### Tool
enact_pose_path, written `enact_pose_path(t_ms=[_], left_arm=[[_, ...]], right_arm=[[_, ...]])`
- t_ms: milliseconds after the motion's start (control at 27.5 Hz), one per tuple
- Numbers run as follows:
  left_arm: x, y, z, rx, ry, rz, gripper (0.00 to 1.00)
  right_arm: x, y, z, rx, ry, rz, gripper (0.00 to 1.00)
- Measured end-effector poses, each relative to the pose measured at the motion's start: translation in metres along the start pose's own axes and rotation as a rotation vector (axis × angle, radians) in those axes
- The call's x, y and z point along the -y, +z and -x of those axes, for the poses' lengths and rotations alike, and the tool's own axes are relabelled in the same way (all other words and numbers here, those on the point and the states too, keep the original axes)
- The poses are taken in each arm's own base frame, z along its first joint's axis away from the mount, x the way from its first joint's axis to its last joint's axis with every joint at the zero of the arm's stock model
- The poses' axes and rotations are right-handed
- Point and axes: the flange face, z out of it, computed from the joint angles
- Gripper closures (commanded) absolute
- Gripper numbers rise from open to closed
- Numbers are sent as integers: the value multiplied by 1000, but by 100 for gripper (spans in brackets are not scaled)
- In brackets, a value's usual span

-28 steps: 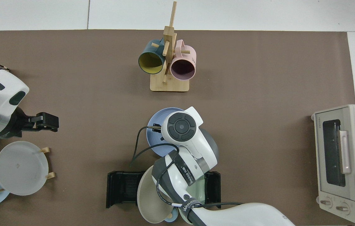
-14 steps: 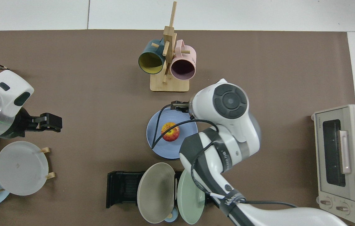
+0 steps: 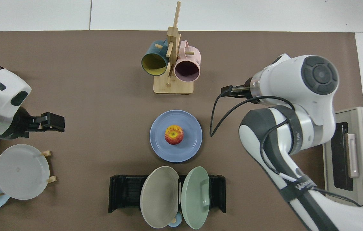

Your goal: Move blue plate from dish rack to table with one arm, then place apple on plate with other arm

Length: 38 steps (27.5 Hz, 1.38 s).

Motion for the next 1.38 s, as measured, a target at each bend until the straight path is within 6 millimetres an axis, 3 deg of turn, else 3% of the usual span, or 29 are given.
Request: enact_pose_path(t_ms=[145, 290, 799, 1053, 1380], left_arm=[[0, -1, -1, -7, 0, 2, 0], [0, -1, -1, -9, 0, 3, 0], [2, -2, -2, -13, -4, 7, 0], [7, -3, -2, -14, -10, 14, 0], [7, -3, -2, -15, -11, 14, 0]], right_arm=[[-50, -9, 3, 10, -21, 9, 0], [-74, -22, 10, 27, -11, 9, 0], [-68, -102, 49, 75, -6, 20, 0], [-68, -108, 52, 70, 0, 35, 0], [-63, -113, 51, 56, 166, 49, 0]])
